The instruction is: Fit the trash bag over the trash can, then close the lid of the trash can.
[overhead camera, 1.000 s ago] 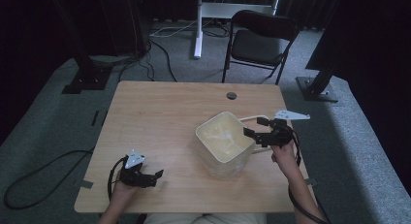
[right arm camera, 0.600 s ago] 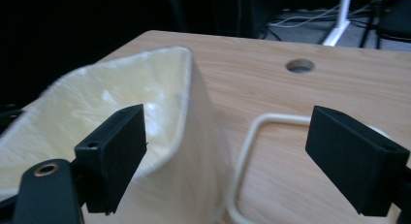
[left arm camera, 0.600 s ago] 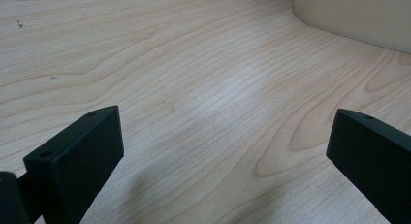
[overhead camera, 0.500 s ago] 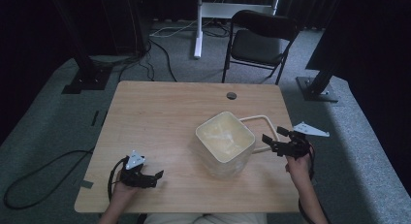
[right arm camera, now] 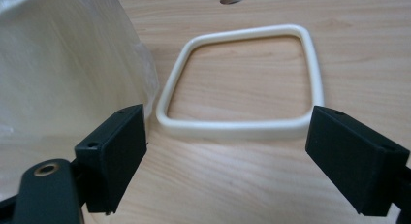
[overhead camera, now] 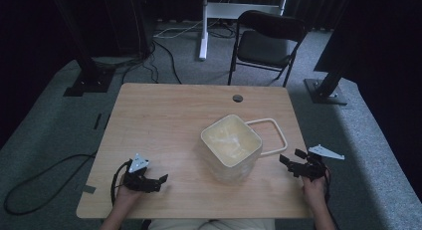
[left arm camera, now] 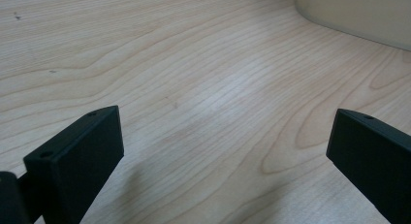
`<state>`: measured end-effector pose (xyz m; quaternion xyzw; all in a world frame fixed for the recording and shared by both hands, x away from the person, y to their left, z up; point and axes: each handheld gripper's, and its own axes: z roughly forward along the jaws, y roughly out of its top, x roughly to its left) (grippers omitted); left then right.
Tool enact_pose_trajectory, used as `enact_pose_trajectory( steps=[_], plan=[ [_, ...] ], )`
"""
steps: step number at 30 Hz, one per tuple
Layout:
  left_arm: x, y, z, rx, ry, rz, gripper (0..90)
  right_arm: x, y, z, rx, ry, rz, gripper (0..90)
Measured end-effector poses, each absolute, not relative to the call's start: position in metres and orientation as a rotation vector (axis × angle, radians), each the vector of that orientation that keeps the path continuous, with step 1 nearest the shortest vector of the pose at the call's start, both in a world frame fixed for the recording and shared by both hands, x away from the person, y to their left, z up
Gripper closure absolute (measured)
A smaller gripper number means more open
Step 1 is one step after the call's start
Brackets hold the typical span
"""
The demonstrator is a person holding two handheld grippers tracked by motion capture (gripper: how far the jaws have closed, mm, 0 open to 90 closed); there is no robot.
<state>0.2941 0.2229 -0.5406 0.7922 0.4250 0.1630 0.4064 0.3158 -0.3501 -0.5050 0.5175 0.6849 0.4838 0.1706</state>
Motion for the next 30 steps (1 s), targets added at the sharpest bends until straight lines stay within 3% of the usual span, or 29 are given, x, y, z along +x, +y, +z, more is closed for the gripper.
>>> enact_pose_trajectory(
  steps=[12,26,30],
  plan=[
    [0.291,0.219,-0.541,2.022,1.032,0.424,0.2,0.306,-0.372,-0.525,1.528,1.946,1.370,14.8],
    [0.289,0.221,-0.540,2.024,1.011,0.411,0.3,0.342,-0.378,-0.518,1.526,1.977,1.339,16.9],
    [0.289,0.220,-0.540,2.021,1.004,0.403,0.3,0.354,-0.376,-0.516,1.519,1.993,1.296,22.8]
  ],
)
